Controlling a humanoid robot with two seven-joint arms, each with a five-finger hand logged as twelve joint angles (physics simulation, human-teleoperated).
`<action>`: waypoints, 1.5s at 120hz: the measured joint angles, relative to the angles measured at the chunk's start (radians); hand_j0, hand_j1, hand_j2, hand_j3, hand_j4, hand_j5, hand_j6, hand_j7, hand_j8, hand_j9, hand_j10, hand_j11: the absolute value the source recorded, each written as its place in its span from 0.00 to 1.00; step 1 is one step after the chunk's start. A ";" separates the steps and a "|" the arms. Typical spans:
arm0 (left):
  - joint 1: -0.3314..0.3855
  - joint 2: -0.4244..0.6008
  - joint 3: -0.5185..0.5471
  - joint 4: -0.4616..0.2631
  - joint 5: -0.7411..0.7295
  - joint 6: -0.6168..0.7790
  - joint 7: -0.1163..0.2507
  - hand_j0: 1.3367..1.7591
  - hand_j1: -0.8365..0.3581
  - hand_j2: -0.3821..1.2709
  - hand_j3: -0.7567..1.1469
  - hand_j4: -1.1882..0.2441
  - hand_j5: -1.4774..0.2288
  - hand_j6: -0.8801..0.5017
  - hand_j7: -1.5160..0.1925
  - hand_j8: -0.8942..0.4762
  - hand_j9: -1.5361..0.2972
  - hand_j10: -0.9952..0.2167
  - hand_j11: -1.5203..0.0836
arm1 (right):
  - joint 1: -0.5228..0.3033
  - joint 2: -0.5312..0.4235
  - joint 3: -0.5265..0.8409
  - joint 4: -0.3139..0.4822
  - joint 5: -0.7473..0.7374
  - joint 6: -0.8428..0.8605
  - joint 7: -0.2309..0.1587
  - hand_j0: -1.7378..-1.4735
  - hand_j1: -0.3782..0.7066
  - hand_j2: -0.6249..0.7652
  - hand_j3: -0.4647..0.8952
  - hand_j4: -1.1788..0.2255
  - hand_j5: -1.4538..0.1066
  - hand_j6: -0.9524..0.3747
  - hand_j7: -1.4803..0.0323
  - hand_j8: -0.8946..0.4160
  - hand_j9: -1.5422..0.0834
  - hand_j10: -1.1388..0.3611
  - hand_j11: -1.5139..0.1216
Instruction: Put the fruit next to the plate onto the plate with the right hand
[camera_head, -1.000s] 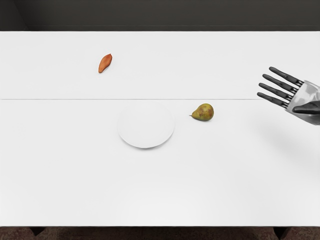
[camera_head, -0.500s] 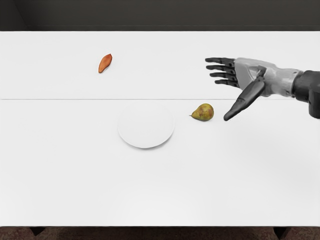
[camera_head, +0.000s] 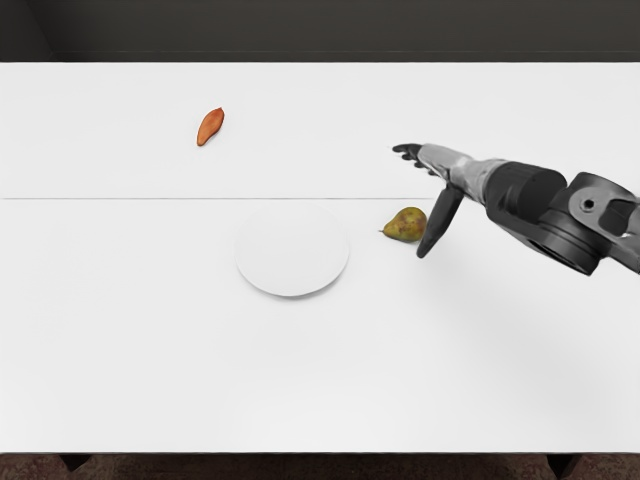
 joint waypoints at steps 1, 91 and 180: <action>0.000 0.000 0.000 0.000 0.000 0.000 0.000 0.76 0.99 0.23 0.40 0.83 0.87 0.64 0.89 0.65 0.84 0.82 0.95 | 0.004 0.002 -0.009 -0.002 -0.001 -0.008 0.000 0.30 0.07 0.45 0.34 0.81 0.90 0.69 0.95 0.65 0.92 0.73 0.90; 0.000 0.000 0.000 0.000 0.000 0.000 0.000 0.76 0.99 0.23 0.40 0.83 0.87 0.64 0.89 0.65 0.84 0.82 0.95 | -0.015 0.251 -0.165 -0.247 -0.165 -0.380 0.000 0.30 0.10 0.44 0.34 0.79 0.88 0.67 0.92 0.63 0.90 0.71 0.87; 0.000 0.000 0.000 0.000 0.000 0.000 0.000 0.76 0.99 0.23 0.40 0.83 0.87 0.64 0.89 0.65 0.84 0.82 0.95 | -0.061 0.260 -0.170 -0.257 -0.165 -0.380 0.000 0.30 0.47 0.41 0.34 0.55 0.59 0.41 0.63 0.37 0.62 0.49 0.60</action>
